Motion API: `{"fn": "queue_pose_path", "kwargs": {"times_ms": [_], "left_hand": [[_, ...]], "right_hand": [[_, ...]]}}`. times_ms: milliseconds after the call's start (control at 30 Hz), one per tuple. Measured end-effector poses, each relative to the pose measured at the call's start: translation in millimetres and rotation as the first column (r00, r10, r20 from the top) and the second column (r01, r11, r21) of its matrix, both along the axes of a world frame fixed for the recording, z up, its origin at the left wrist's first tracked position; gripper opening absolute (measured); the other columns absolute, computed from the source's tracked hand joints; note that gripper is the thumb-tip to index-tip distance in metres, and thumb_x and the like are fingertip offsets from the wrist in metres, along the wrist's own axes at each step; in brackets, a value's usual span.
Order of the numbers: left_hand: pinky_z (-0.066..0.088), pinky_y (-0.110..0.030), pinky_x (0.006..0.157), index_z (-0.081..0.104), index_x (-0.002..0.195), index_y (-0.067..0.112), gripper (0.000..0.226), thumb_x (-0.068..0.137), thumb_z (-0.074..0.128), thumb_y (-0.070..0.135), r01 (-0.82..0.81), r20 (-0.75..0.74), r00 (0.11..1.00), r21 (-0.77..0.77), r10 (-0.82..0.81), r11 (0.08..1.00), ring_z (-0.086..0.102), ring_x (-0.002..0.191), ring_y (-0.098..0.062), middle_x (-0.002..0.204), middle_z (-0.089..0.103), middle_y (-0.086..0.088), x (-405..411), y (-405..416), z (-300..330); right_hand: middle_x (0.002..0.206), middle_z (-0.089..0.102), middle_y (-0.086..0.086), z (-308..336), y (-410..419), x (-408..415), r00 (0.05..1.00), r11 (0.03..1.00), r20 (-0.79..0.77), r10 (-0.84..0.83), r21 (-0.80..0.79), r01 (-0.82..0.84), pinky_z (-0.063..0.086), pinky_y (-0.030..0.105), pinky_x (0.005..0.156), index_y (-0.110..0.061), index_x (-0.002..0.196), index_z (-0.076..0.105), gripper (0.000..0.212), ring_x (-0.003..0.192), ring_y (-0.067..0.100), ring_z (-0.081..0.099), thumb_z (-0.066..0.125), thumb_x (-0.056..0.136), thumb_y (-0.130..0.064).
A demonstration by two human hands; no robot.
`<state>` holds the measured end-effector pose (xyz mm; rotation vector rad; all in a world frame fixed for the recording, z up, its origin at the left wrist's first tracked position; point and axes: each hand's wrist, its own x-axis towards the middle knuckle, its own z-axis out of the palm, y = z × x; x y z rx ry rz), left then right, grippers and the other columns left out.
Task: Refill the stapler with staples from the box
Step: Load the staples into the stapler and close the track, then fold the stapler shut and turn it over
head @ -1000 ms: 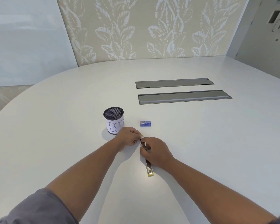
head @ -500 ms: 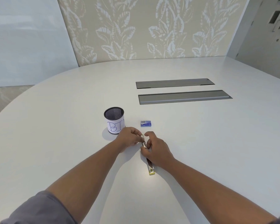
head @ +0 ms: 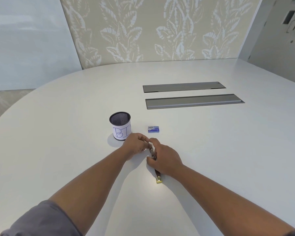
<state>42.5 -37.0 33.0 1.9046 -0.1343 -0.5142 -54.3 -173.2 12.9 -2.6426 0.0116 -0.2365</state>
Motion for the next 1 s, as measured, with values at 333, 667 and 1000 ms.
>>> {"fn": "queue_pose_path", "kwargs": {"times_ms": [333,667,1000], "left_hand": [[0.05,-0.032,0.064,0.065,0.105,0.009,0.041,0.073,0.088,0.022,-0.058,0.002,0.998,0.001,0.058,0.998,0.057,0.062,-0.022,0.078,0.064,-0.005,-5.2,-3.4,-1.3],[0.06,-0.03,0.061,0.065,0.108,0.003,0.019,0.089,0.07,0.004,-0.188,-0.317,0.947,-0.42,0.051,0.888,0.069,0.075,-0.026,0.094,0.072,-0.016,-17.8,-9.9,16.6],[0.063,-0.035,0.068,0.068,0.095,0.005,0.013,0.092,0.063,-0.006,-0.202,-0.254,0.964,-0.528,0.074,0.825,0.074,0.079,-0.026,0.103,0.075,-0.02,-17.1,-6.9,20.4]], "right_hand": [[0.063,0.056,-0.005,13.4,0.8,-5.9,0.992,0.988,-0.023,-0.126,0.087,0.128,0.042,0.032,0.05,-0.032,0.121,0.033,0.05,0.061,0.023,0.059,0.058,0.078,-0.031],[0.06,0.058,-0.004,28.8,4.2,-4.9,0.979,0.948,0.102,-0.175,0.287,0.139,0.048,0.034,0.058,-0.034,0.113,0.038,0.043,0.06,0.016,0.06,0.063,0.078,-0.03],[0.086,0.055,-0.004,37.1,-5.0,-1.4,0.997,0.84,-0.053,-0.06,0.537,0.079,0.05,0.028,0.056,-0.045,0.099,0.042,0.044,0.061,0.014,0.057,0.075,0.076,-0.026]]}}
